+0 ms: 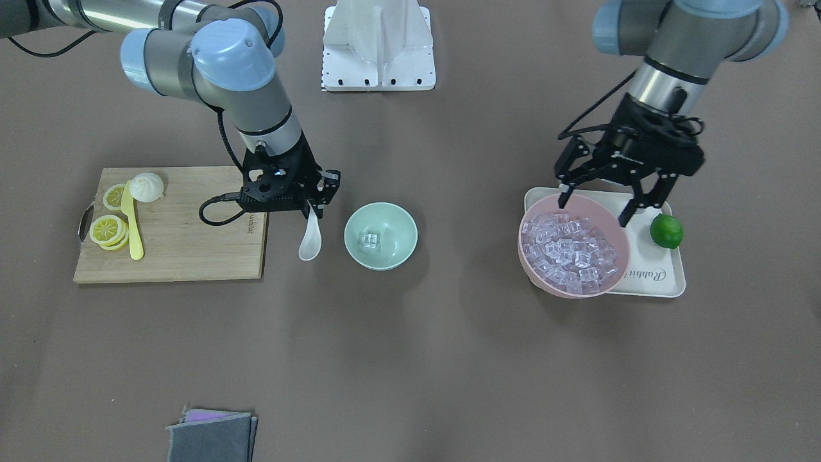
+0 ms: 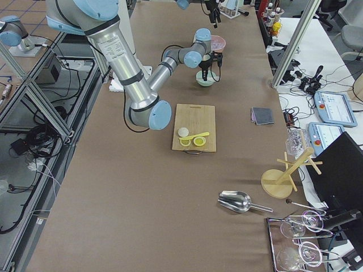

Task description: Put spoon and ice into bowl

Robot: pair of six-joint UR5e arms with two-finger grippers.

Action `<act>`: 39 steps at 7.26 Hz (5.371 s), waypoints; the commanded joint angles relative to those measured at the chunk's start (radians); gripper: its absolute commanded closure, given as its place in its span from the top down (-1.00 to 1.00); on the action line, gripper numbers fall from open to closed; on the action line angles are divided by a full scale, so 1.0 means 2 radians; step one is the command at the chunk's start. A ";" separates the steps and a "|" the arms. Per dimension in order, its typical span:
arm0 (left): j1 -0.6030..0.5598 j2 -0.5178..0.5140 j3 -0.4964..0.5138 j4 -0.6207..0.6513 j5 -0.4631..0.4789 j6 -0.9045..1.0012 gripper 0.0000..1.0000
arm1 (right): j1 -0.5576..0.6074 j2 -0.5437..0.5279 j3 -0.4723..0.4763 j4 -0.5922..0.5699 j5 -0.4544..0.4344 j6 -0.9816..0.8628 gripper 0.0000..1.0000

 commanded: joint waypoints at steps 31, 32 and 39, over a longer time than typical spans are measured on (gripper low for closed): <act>-0.292 0.186 0.137 -0.002 -0.194 0.249 0.96 | 0.479 -0.339 -0.005 -0.120 0.236 -0.689 1.00; -0.291 0.183 0.146 -0.003 -0.193 0.249 0.96 | 0.477 -0.339 -0.006 -0.119 0.234 -0.640 1.00; -0.289 0.181 0.120 0.057 -0.156 0.256 0.96 | 0.453 -0.359 -0.006 -0.092 0.198 -0.632 1.00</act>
